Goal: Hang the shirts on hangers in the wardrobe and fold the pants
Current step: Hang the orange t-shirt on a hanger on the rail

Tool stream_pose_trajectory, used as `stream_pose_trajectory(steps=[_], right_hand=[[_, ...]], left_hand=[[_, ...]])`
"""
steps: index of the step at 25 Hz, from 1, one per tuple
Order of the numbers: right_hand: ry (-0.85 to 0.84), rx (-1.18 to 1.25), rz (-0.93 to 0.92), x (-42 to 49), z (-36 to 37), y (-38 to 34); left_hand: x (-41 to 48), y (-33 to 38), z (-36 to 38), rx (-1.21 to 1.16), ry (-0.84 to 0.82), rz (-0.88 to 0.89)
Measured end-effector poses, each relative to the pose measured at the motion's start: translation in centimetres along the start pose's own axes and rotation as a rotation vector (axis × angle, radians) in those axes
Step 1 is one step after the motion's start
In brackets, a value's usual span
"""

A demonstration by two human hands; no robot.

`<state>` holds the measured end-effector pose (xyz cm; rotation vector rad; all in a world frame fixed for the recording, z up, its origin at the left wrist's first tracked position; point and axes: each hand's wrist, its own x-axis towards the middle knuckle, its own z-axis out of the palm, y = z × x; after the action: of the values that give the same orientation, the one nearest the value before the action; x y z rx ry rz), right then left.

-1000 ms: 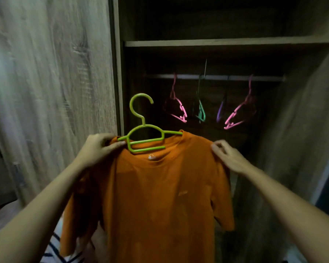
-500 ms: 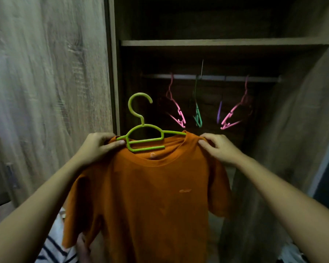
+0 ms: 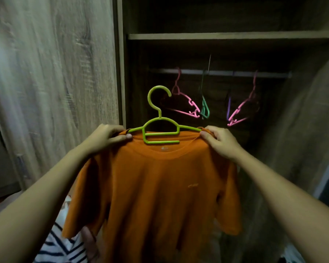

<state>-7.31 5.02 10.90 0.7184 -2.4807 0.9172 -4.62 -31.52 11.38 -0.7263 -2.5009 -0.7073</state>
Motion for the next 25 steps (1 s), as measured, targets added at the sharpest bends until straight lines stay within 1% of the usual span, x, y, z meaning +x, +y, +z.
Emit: stream_pose_trajectory(steps=[2, 3, 5, 7, 8, 10, 13, 17, 20, 22, 24, 25], right_hand=[[0.040, 0.019, 0.066, -0.4, -0.3, 0.7], [0.044, 0.037, 0.090, -0.6, -0.6, 0.9], [0.003, 0.111, 0.112, -1.0, -1.1, 1.0], [-0.067, 0.213, 0.120, -1.3, -1.5, 0.5], [-0.078, 0.252, 0.129, -1.2, -1.4, 0.4], [-0.083, 0.232, 0.132, -1.1, -1.1, 0.4], [-0.096, 0.113, 0.116, -0.7, -0.6, 1.3], [-0.058, 0.091, 0.138, -0.8, -1.0, 1.0], [-0.067, 0.082, 0.109, -1.1, -1.3, 0.4], [0.010, 0.153, 0.092, -1.3, -0.8, 0.4], [0.115, 0.242, 0.105, -1.1, -0.3, 0.3], [0.124, 0.267, 0.116, -1.0, -0.1, 0.1]], left_hand=[[-0.4, -0.7, 0.4, -0.019, -0.012, -0.046], [-0.6, -0.8, 0.6, -0.030, 0.008, -0.066], [-1.1, -0.9, 1.3, -0.045, 0.093, -0.113], [-1.6, -1.0, 1.6, -0.014, 0.197, -0.108], [-1.7, -1.0, 1.6, -0.006, 0.221, -0.102], [-1.8, -0.7, 1.5, -0.008, 0.210, -0.095], [-1.7, -0.1, 1.5, -0.015, 0.169, -0.076], [-1.4, 0.1, 1.4, -0.043, 0.203, -0.107], [-1.8, 0.4, 1.7, -0.071, 0.215, -0.101], [-1.7, 0.4, 1.8, -0.028, 0.207, -0.072], [-1.2, 0.2, 1.3, 0.066, 0.149, -0.055], [-1.0, 0.1, 0.9, 0.094, 0.107, -0.065]])
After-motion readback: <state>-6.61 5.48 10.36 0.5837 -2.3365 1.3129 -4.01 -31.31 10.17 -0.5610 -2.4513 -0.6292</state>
